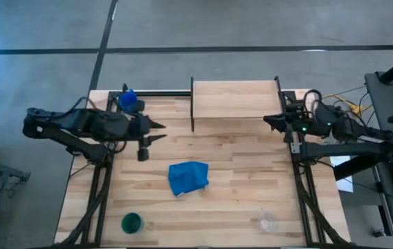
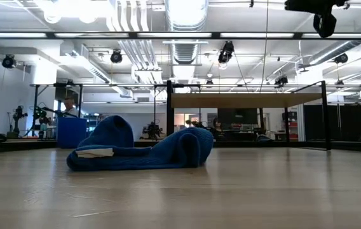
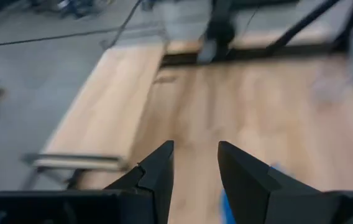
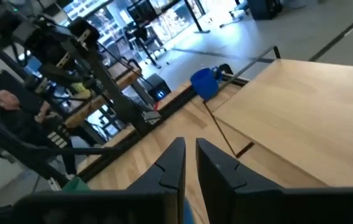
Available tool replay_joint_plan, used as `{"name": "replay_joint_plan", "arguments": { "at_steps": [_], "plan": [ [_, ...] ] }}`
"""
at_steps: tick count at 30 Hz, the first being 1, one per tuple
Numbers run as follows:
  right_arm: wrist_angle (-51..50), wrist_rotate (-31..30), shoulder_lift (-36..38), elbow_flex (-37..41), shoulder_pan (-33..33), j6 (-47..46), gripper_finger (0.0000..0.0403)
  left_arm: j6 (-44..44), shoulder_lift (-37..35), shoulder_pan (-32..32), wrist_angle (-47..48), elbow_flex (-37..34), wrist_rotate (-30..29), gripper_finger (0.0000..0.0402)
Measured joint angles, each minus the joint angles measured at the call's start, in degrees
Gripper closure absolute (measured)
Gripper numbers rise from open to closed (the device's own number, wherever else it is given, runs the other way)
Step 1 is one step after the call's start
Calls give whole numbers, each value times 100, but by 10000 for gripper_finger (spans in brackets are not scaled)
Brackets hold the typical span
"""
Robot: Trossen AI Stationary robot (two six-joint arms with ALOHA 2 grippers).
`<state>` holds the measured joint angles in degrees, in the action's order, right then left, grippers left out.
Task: Stack small to large cups/mugs on shelf
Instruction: Put the green cup on the shelf
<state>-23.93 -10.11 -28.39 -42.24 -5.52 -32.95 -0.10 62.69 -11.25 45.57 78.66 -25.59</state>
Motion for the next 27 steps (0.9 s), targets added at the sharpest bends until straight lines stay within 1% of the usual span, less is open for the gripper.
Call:
{"name": "replay_joint_plan", "arguments": {
  "at_steps": [1,3,5,6,8,9,12,15,17,19,21,27],
  "plan": [
    [21,0,-81,-38,0,0,369,-9,120,0,94,92,-270,290],
    [8,2,-263,-74,0,1,369,-326,314,2,380,292,-665,290],
    [16,2,-385,-98,0,0,369,-769,466,4,878,520,-734,290],
    [11,2,-421,-98,0,0,369,-1017,524,4,1147,665,-635,290],
    [15,2,-522,-98,0,-3,369,-1742,640,2,1827,918,-262,290],
    [11,2,-562,-96,0,-11,369,-2184,680,2,2162,1046,60,290],
    [12,2,-700,-96,0,-17,369,-3385,808,2,3090,1277,1354,290],
    [13,2,-826,-90,0,-17,369,-4309,886,-64,3743,1270,2613,290],
    [14,2,-901,-90,0,-15,369,-4599,935,-232,3978,1197,3130,290],
    [13,2,-984,-90,0,-15,369,-4701,982,-470,4108,1099,3392,290],
    [14,2,-1054,-90,0,-13,369,-4880,1007,-726,4252,965,3432,290],
    [10,2,-1214,-88,0,-7,369,-6189,1077,-1514,4203,562,3458,290]
  ]
}}
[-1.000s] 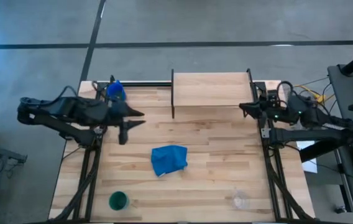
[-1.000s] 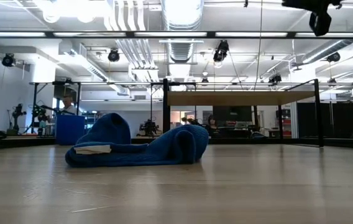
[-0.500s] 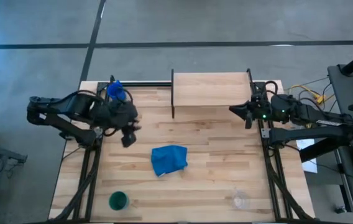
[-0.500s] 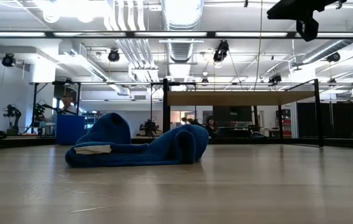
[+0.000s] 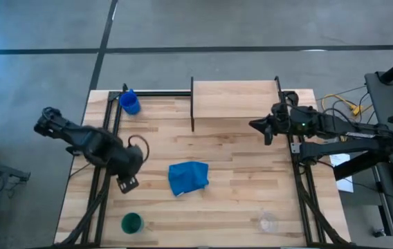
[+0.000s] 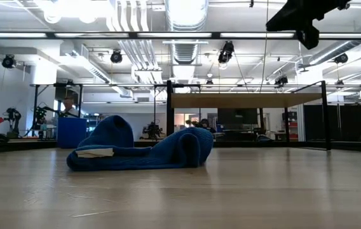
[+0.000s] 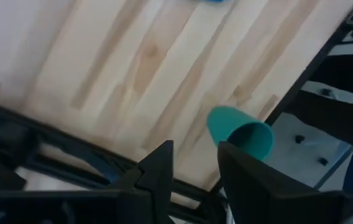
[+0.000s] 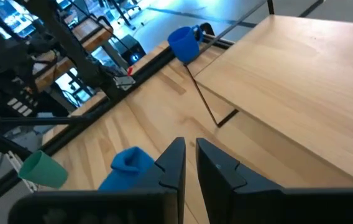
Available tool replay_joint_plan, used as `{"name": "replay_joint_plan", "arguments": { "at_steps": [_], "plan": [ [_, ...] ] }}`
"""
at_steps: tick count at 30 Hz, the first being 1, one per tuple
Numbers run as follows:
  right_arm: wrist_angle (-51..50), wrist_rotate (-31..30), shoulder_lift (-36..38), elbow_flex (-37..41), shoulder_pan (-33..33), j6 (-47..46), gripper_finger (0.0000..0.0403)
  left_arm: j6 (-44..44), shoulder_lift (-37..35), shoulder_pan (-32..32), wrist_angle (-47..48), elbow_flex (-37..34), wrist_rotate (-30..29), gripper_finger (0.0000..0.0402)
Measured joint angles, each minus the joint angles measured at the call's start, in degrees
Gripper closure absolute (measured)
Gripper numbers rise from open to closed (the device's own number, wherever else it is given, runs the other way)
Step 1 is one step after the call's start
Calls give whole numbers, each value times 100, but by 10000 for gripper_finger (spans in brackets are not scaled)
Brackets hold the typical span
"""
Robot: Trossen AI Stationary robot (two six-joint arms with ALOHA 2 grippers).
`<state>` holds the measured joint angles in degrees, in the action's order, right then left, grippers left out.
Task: Stack small to large cups/mugs on shelf
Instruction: Put the green cup on the shelf
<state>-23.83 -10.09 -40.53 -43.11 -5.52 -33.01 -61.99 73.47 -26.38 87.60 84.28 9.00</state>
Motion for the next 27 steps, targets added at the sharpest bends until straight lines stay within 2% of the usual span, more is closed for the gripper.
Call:
{"name": "replay_joint_plan", "arguments": {
  "at_steps": [7,13,23,27],
  "plan": [
    [-5,0,-150,7,0,4,369,-589,270,-860,-746,-282,125,290],
    [-82,2,-195,7,0,4,369,-1007,664,-1338,-1107,-419,169,290],
    [-323,2,-200,7,0,4,369,-919,1554,-1463,-1136,-515,505,290],
    [-342,2,-201,7,0,4,369,-682,1774,-1494,-1538,-517,572,290]
  ]
}}
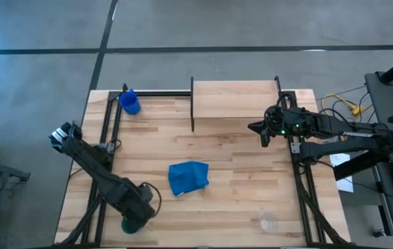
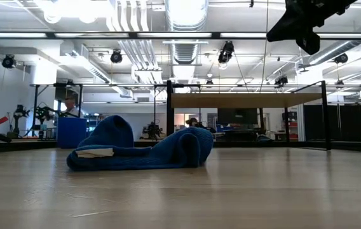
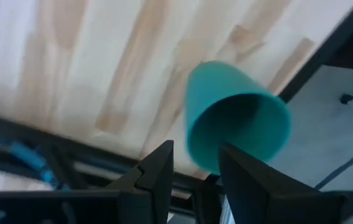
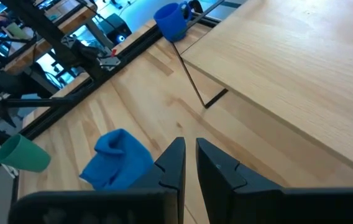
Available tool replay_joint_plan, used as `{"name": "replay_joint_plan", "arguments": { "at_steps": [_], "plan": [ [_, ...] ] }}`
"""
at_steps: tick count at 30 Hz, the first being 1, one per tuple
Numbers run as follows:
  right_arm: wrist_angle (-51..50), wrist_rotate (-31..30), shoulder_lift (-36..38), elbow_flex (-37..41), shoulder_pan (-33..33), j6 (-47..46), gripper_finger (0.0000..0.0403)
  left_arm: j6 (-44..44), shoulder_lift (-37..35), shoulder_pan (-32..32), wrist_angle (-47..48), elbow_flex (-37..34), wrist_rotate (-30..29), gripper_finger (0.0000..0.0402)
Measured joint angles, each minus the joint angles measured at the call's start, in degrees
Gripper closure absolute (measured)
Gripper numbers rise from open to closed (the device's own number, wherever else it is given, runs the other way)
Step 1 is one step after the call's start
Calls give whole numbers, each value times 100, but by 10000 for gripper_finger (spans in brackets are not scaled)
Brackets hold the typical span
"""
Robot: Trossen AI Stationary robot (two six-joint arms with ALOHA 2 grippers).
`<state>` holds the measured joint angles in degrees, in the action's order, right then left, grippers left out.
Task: Stack small to large cups/mugs on shelf
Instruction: Put the green cup on the shelf
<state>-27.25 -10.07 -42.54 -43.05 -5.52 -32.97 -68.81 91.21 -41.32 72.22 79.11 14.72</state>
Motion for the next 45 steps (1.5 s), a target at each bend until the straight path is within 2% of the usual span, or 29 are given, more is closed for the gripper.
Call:
{"name": "replay_joint_plan", "arguments": {
  "at_steps": [13,22,37,45],
  "plan": [
    [-2,1,2,0,0,8,369,172,98,-139,-86,-11,25,290],
    [-2,1,2,0,0,24,369,209,95,-197,-152,-429,7,290],
    [-6,1,2,0,0,24,369,366,84,-192,-373,-463,-2,290],
    [-6,1,2,0,0,18,369,369,80,-192,-522,-743,-13,290]
  ]
}}
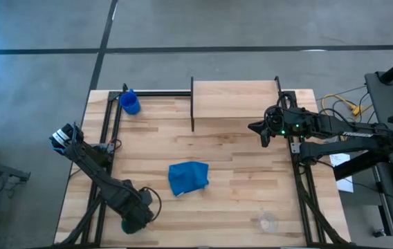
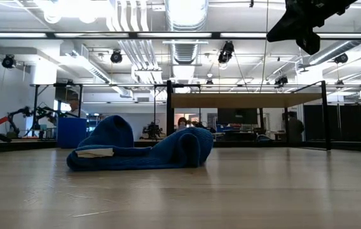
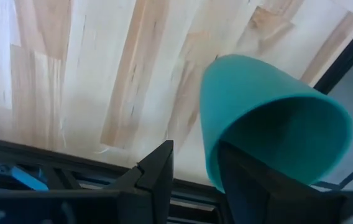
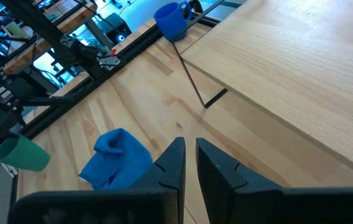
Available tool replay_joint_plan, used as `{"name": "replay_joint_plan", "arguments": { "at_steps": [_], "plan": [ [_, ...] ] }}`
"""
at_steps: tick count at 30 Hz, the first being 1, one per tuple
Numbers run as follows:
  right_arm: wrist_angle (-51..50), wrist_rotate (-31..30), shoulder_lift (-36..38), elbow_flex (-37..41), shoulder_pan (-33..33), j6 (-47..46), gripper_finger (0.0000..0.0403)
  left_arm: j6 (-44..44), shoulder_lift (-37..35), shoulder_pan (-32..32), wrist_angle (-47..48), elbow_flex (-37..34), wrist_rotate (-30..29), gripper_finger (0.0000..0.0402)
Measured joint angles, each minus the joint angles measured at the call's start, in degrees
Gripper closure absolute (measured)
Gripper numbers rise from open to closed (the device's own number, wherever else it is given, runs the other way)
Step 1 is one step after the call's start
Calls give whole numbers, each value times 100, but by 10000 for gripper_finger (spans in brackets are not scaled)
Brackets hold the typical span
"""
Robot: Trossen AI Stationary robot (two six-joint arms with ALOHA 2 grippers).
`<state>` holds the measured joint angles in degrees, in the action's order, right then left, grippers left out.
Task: Stack small to large cups/mugs on shelf
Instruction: Put the green cup on the shelf
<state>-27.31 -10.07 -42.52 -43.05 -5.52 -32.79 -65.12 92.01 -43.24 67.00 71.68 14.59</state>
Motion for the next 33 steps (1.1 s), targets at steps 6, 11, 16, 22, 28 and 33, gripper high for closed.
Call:
{"name": "replay_joint_plan", "arguments": {
  "at_steps": [6,11,16,22,28,33],
  "plan": [
    [0,0,0,0,0,-14,369,114,0,0,-243,-140,-4,290],
    [2,0,0,0,0,-14,369,311,0,0,-234,-143,-4,336],
    [0,0,0,0,0,-11,369,304,0,11,-206,-147,-2,394],
    [2,-2,0,0,-2,-14,369,304,-99,255,-4,126,-7,400],
    [5,-2,0,0,-2,-14,369,424,-384,1050,668,599,-188,401],
    [8,-4,0,0,-2,-16,369,1477,-511,2218,858,1321,-764,401]
  ]
}}
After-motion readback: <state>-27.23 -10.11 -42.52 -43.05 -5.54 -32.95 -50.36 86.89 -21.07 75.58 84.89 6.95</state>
